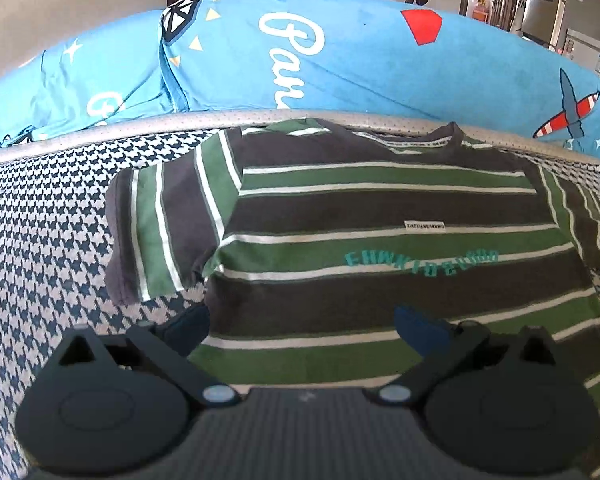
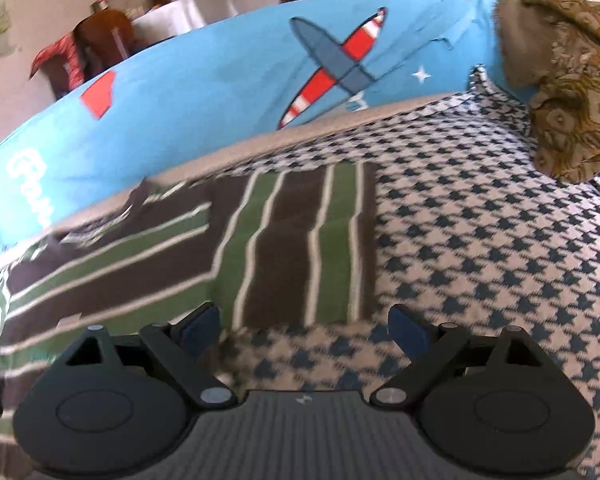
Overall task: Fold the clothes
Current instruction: 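Move the right gripper to the shirt side with the folded sleeve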
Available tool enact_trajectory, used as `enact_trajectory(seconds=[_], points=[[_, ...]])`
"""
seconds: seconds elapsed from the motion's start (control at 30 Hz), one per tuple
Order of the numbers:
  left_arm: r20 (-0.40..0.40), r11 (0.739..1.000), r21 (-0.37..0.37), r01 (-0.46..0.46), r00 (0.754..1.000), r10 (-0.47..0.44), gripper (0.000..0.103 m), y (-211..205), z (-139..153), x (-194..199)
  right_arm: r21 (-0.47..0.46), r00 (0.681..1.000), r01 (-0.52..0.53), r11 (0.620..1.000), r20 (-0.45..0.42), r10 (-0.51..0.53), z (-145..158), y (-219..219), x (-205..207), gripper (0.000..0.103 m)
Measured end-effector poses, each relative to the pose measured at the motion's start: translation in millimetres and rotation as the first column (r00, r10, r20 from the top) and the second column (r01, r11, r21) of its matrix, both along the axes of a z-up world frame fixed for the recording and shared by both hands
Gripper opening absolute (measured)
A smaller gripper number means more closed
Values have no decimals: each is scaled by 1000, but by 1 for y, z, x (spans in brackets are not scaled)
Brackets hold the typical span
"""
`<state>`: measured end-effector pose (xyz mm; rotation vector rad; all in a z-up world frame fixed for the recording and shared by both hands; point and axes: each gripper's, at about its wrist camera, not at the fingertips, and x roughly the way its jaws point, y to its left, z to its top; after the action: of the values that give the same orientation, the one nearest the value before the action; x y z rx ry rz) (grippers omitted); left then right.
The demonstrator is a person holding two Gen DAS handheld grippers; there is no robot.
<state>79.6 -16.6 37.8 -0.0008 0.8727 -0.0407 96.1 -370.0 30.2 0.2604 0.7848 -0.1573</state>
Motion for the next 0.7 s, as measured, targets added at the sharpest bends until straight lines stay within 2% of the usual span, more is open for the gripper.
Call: enact_trajectory(seconds=[0.23,0.4,0.57,0.67,0.7], points=[[-6,999,-35,-16,1000,15,103,2,0,7,48,995,94,994,29,-95,-7,-26,20,92],[-13,999,-43,-11,1000,11,103,0,-1,9,96,993,111,989,37,-115,-12,-30,30,92],[-29,998,-61,-16,999,14,103,1,-2,11,49,993,99,994,55,-102,-17,-25,39,91],[-34,997,-69,-20,999,17,103,2,-2,11,10,994,91,996,66,-91,-18,-22,43,80],[-36,997,-69,-21,999,18,103,2,-2,11,-4,994,89,996,71,-88,-19,-21,44,74]])
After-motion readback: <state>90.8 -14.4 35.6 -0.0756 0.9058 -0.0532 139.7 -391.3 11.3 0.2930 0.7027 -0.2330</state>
